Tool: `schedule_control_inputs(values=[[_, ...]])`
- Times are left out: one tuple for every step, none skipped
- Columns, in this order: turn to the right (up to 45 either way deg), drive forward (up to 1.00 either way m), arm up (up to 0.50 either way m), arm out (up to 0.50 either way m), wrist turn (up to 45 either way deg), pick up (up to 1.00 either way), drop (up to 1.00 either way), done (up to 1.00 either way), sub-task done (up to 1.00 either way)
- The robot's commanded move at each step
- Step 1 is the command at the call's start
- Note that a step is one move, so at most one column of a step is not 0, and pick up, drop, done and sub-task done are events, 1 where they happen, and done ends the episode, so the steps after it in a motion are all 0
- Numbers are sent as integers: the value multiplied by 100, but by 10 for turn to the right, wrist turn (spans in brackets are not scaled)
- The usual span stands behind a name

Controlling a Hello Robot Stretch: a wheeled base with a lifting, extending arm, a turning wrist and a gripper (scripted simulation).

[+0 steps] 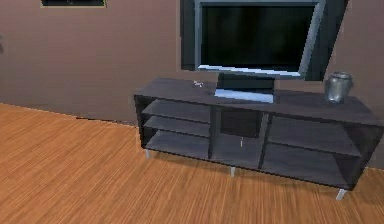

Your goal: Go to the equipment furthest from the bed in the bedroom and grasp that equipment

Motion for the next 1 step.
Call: schedule_control_inputs(values=[[0,90,0,0,0,0,0,0,0]])
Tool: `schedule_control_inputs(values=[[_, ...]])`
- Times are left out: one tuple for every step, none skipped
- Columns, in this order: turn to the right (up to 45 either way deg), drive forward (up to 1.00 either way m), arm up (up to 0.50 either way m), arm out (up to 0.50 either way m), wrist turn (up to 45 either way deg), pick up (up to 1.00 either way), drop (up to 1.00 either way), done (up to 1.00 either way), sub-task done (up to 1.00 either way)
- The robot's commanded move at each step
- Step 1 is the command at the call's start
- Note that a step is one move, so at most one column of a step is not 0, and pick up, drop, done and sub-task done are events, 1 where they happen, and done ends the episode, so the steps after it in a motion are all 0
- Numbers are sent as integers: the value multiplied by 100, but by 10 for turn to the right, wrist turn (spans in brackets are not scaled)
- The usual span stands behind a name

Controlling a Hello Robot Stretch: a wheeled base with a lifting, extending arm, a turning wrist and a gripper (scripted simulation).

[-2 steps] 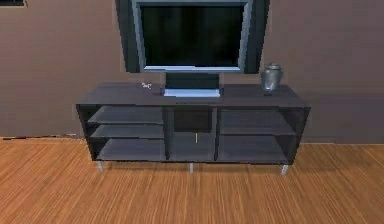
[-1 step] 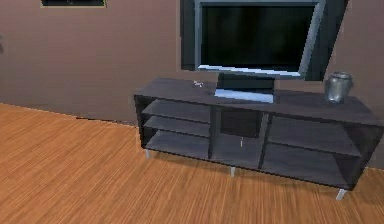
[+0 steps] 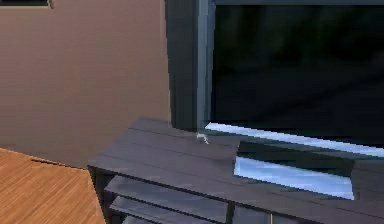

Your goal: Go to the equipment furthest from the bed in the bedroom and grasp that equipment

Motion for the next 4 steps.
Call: schedule_control_inputs(values=[[-450,0,0,0,0,0,0,0,0],[-270,0,0,0,0,0,0,0,0],[0,100,0,0,0,0,0,0,0],[0,100,0,0,0,0,0,0,0]])
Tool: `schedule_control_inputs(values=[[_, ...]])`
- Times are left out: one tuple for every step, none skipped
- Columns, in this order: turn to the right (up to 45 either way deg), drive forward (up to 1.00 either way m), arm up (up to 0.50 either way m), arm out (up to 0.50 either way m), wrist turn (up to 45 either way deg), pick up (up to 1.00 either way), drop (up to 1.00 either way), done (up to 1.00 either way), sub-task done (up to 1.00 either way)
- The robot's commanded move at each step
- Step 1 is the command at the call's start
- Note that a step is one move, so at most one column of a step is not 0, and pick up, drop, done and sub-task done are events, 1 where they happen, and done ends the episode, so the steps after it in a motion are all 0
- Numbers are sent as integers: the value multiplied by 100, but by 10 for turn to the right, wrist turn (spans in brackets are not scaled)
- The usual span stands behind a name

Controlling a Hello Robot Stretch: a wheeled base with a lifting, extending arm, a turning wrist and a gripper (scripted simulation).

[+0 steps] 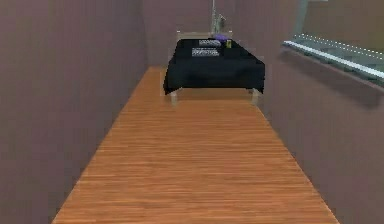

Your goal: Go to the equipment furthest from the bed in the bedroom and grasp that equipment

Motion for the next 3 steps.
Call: schedule_control_inputs(values=[[0,100,0,0,0,0,0,0,0],[-30,0,0,0,0,0,0,0,0],[0,100,0,0,0,0,0,0,0]])
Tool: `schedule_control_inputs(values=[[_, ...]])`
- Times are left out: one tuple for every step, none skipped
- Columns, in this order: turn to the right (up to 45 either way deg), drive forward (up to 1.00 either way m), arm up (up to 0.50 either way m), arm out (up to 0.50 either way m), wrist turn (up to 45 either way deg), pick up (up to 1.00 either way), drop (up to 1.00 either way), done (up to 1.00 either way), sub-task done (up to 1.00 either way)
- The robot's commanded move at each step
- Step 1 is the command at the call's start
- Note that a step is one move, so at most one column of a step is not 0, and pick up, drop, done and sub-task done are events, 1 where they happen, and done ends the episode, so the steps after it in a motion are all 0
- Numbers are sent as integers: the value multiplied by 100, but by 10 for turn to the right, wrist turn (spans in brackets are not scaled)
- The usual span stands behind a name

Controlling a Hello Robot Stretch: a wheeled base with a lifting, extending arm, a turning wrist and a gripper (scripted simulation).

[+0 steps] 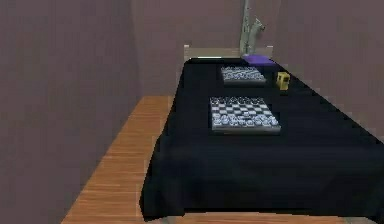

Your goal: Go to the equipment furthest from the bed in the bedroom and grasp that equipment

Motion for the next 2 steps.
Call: schedule_control_inputs(values=[[-240,0,0,0,0,0,0,0,0],[0,5,0,0,0,0,0,0,0]])
